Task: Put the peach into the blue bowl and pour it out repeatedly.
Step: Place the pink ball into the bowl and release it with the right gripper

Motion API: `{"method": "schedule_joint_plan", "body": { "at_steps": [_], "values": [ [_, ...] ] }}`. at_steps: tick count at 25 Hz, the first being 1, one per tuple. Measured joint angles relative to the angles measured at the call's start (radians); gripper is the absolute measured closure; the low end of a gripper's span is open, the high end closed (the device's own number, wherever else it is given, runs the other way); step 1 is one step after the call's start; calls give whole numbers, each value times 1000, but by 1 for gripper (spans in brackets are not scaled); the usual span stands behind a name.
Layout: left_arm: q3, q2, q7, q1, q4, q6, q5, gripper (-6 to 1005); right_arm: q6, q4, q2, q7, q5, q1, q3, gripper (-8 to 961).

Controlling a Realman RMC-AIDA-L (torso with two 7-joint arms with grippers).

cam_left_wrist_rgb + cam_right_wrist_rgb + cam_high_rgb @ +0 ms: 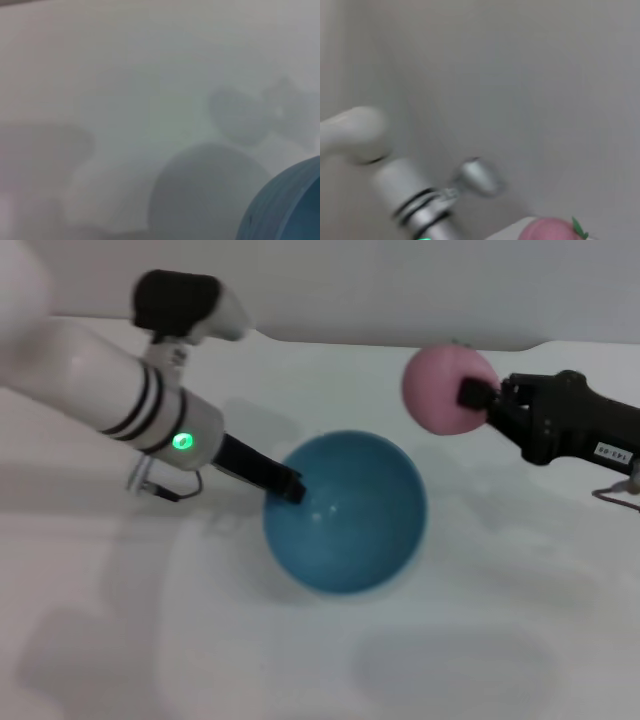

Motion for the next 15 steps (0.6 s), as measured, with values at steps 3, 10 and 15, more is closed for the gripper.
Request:
{"method": "schedule_joint_plan", "body": {
  "at_steps": [3,10,15],
  "values": [
    [46,-2,-30,-23,3,15,4,1000,-45,-65,0,5,-83,16,-17,910],
    [56,-4,-54,-39,10,59,5,1000,20,-96,6,152,-296,91,-138,909],
    [56,-3,-54,-39,11,64,6,999,56,-98,8,216,-328,107,-185,894]
  ]
}}
